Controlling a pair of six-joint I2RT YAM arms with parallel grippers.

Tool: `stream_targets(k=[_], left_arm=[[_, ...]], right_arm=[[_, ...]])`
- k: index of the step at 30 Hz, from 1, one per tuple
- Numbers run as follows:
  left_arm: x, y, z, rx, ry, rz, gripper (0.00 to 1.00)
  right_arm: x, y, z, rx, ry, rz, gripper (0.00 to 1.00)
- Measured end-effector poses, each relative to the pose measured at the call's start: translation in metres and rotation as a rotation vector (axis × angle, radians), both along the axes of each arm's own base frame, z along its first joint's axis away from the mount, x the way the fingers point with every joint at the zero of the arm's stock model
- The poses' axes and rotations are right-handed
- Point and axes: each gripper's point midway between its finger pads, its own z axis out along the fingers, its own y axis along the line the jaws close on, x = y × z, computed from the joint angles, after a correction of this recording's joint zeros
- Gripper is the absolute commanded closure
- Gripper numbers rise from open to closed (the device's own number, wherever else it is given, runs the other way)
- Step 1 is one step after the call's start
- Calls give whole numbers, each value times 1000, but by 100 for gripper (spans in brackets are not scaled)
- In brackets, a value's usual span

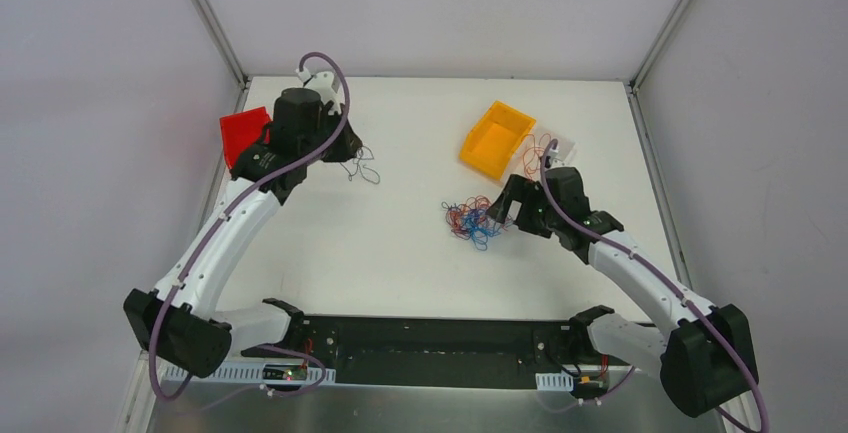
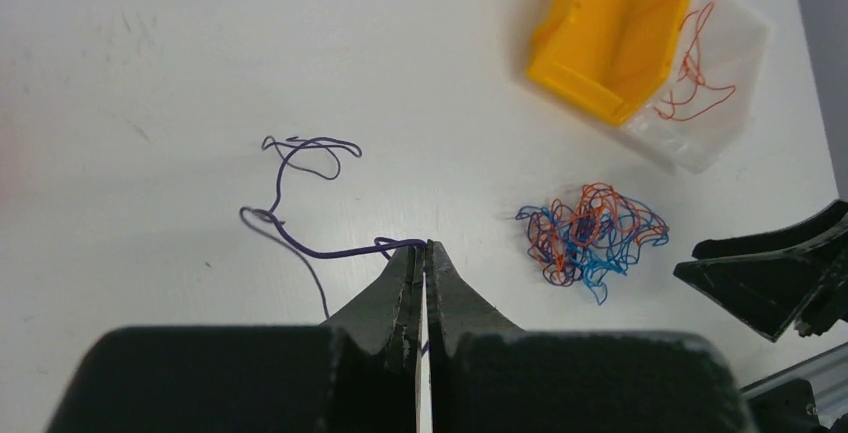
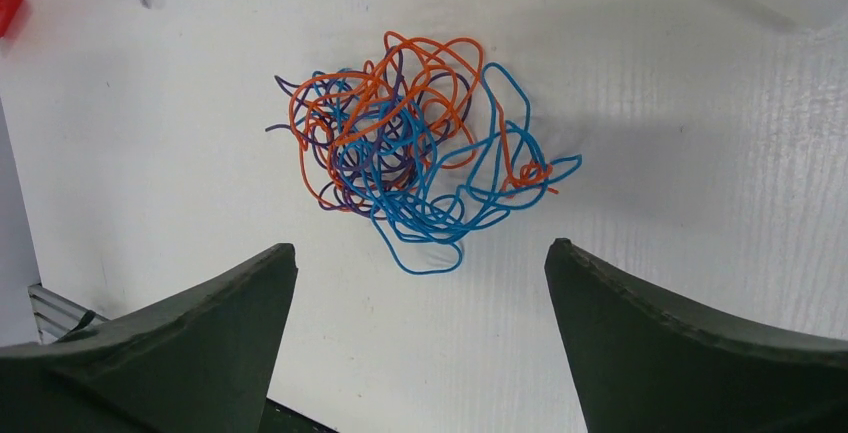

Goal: Untangle the cables

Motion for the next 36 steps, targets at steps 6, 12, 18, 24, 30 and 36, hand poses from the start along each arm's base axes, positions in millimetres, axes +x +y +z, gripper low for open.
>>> stream_targets(k=[6,12,18,24,30,36], left_arm=[[4,-4,-60,22,156,15,100],[19,-5,-86,50,209,47,79],[42,-5,-124,112,288,88,38],[62,-1,-152,130,349,133,1],[68,-4,-169,139,396,130,1],[79,-11,-202,175,465,95,1]], right_arm=[[11,6,3,-10,19,7,1],[17,13,6,1,-8,19,1],[14,16,-7,14,-30,28,1],[10,16,-15,18,-39,33,1],[15,19,-11,35,-72,33,1],[17,20,-9,43,-83,33,1]])
